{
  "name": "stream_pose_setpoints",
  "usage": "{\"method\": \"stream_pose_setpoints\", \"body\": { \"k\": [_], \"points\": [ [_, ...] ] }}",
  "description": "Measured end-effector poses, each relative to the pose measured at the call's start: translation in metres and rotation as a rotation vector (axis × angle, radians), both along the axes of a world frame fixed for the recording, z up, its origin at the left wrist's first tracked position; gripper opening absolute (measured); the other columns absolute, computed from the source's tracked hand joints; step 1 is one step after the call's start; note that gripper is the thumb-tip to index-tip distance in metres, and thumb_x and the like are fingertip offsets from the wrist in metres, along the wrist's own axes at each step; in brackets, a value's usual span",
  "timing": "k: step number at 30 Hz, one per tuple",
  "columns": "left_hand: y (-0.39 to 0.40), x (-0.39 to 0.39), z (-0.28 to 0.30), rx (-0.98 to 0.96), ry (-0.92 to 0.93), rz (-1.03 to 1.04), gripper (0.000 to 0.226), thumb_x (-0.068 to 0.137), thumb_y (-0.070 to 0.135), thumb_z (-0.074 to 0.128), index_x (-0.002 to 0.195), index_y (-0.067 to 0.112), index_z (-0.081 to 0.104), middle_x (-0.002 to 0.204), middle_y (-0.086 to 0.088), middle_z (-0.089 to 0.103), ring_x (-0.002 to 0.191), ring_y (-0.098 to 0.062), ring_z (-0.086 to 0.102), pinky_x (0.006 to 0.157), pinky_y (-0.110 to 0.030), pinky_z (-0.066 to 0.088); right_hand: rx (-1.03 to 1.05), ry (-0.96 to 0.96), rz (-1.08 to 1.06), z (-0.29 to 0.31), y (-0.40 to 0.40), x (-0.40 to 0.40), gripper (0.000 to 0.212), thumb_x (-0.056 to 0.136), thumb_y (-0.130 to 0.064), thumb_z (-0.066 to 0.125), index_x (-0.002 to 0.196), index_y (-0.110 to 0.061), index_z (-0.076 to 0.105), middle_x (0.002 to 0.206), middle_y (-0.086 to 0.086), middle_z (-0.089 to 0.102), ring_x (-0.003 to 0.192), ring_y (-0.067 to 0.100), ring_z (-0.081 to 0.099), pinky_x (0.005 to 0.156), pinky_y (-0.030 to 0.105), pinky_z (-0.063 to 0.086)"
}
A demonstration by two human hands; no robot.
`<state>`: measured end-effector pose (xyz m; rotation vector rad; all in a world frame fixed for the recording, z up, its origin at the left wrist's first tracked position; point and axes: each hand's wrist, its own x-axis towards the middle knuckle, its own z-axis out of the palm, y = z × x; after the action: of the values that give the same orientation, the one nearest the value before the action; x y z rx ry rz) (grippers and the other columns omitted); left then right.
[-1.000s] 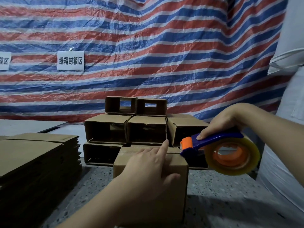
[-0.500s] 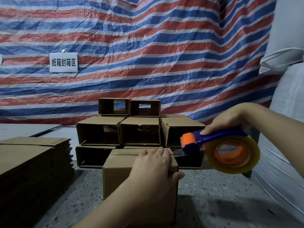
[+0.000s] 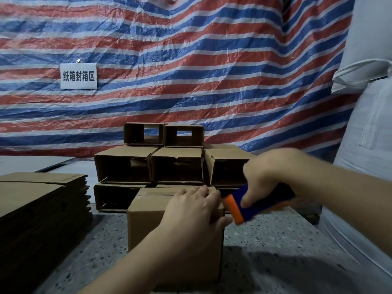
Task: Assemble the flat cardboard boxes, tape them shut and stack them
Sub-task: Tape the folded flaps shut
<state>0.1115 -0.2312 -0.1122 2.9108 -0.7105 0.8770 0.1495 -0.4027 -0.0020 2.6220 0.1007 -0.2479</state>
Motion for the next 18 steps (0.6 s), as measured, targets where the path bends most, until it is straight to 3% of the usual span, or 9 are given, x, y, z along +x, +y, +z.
{"method": "stream_pose_setpoints", "body": {
  "k": [3, 8, 13, 18],
  "points": [
    [0.001, 0.000, -0.001, -0.019, 0.002, -0.001, 0.061, 0.093, 0.069, 0.036, 0.142, 0.033, 0.034, 0.146, 0.004, 0.045, 0.134, -0.018, 0.042, 0.111, -0.038, 0.034, -0.158, -0.004, 0.003, -0.046, -0.006, -0.006, 0.055, 0.084, -0.063, 0.064, 0.119, -0.021, 0.065, 0.087, -0.002, 0.059, 0.069, 0.016, 0.054, 0.065, 0.033, 0.049],
    [0.002, 0.000, -0.003, -0.028, -0.006, -0.023, 0.067, 0.093, 0.070, 0.034, 0.148, 0.031, 0.031, 0.152, 0.001, 0.041, 0.141, -0.019, 0.036, 0.113, -0.038, 0.030, 0.334, -0.312, -0.019, -0.107, -0.045, -0.021, 0.050, 0.089, -0.073, 0.052, 0.090, -0.023, 0.056, 0.084, -0.007, 0.059, 0.075, 0.010, 0.059, 0.071, 0.029, 0.054],
    [0.010, -0.003, 0.000, -0.017, 0.044, -0.092, 0.074, 0.088, 0.076, 0.034, 0.150, 0.036, 0.027, 0.155, 0.005, 0.037, 0.142, -0.017, 0.034, 0.112, -0.037, 0.031, 0.479, -0.326, -0.140, -0.159, -0.041, -0.036, 0.055, 0.086, -0.077, 0.051, 0.104, -0.026, 0.062, 0.097, -0.006, 0.068, 0.088, 0.012, 0.064, 0.078, 0.027, 0.053],
    [0.010, -0.010, 0.003, -0.072, 0.038, -0.143, 0.069, 0.084, 0.074, 0.048, 0.142, 0.036, 0.041, 0.145, 0.008, 0.048, 0.133, -0.016, 0.043, 0.105, -0.035, 0.038, 0.556, -0.402, -0.202, -0.176, -0.042, -0.045, 0.059, 0.085, -0.082, 0.041, 0.101, -0.029, 0.060, 0.094, -0.008, 0.067, 0.083, 0.009, 0.064, 0.074, 0.026, 0.054]
  ]
}}
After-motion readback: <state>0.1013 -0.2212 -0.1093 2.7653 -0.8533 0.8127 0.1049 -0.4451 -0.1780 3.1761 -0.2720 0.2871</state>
